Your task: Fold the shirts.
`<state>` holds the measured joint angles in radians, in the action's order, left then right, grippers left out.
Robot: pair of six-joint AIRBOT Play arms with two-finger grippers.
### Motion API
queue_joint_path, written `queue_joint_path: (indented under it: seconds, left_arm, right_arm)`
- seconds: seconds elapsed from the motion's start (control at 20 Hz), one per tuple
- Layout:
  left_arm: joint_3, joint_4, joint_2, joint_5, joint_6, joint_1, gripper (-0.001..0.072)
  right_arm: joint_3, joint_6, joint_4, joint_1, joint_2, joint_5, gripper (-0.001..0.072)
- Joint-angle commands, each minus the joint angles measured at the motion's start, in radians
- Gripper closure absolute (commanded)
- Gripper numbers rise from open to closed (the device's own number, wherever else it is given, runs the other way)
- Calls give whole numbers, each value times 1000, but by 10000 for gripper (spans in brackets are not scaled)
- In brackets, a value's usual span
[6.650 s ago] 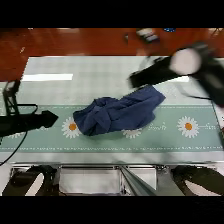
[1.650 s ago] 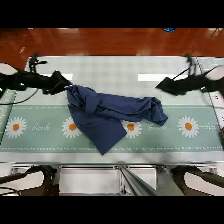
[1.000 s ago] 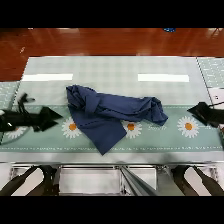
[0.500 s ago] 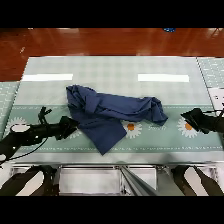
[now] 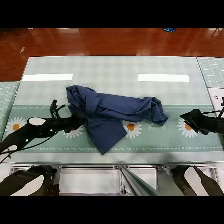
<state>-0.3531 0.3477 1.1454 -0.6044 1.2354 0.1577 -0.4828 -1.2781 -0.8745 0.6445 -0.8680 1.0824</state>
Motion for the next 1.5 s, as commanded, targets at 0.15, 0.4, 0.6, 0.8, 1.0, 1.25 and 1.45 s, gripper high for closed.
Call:
queue_joint_path:
  seconds: [0.15, 0.4, 0.6, 0.8, 1.0, 1.25, 1.45]
  left_arm:
    - [-97, -15, 35, -82, -50, 5, 686]
    - [-98, -4, 35, -114, -50, 5, 686]
    - [-98, -4, 35, -115, -50, 5, 686]
    - [-99, -4, 35, -114, -50, 4, 686]
    - [-171, -5, 14, -194, -63, -102, 686]
    - [-502, -5, -120, -356, -71, -321, 686]
    - [-880, -5, -214, -396, -45, -428, 686]
  right_arm:
    - [0, 25, 23, -51, -174, 5, 301]
    - [-1, 136, 221, -142, -366, -34, 301]
    - [-66, 141, 267, -231, -457, -85, 301]
    - [-147, 134, 288, -332, -508, -103, 584]
    - [-296, 146, 265, -360, -471, 21, 688]
    - [-740, 6, 126, -360, -291, 90, 688]
    - [-1103, -53, 76, -360, -200, 135, 688]
